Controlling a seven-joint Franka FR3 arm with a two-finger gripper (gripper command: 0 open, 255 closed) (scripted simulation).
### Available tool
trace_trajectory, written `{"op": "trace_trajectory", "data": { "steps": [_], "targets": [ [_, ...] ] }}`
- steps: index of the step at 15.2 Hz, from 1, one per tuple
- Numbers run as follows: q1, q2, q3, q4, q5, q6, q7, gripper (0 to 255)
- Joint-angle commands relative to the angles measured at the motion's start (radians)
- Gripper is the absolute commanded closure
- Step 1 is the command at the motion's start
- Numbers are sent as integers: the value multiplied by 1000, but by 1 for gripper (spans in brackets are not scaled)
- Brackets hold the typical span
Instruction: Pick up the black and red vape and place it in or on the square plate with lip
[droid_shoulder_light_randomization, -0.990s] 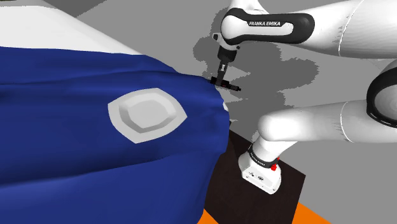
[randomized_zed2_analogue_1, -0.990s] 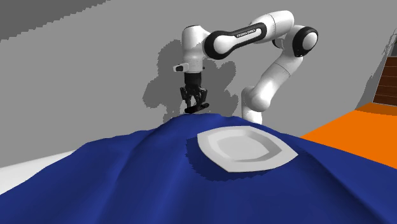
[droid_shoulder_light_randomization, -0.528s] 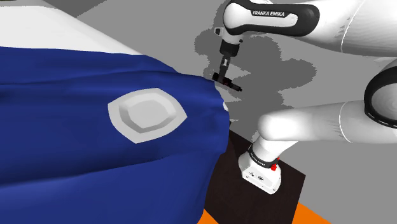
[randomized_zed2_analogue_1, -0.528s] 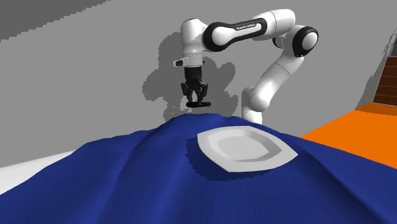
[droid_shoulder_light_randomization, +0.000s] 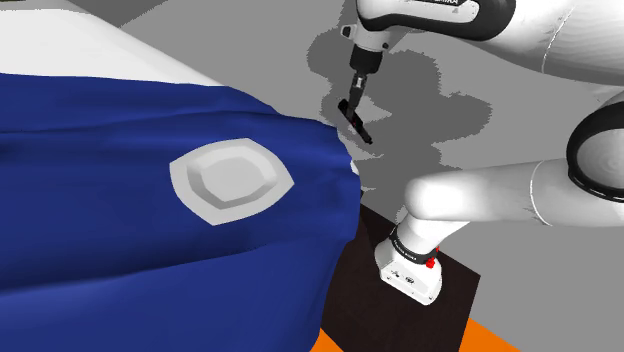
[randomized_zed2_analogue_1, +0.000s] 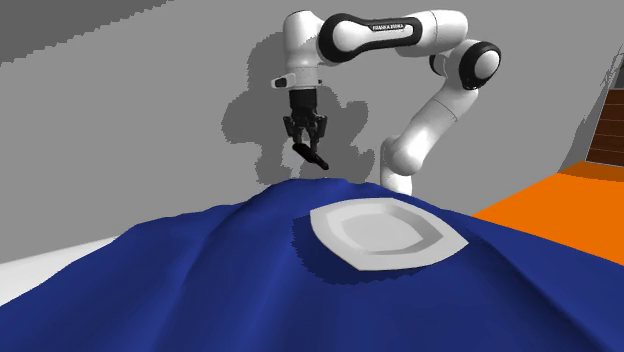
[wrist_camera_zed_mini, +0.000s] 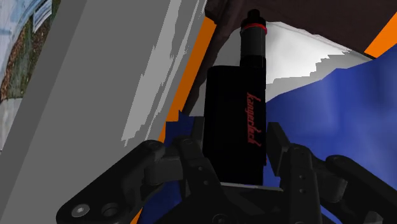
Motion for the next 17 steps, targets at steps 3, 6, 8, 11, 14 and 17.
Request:
{"op": "trace_trajectory", "data": {
  "steps": [3, 6, 8, 11, 14, 17],
  "targets": [
    [-20, -1, -7, 62, -31, -36, -5, 255],
    [4, -9, 53, 75, 11, -48, 66, 255],
    [19, -9, 94, 90, 37, -53, 114, 255],
    [38, 1, 158, 119, 74, -59, 188, 255],
    [51, 20, 224, 158, 106, -62, 263, 255],
    [57, 50, 294, 206, 132, -61, 340, 255]
  ]
}}
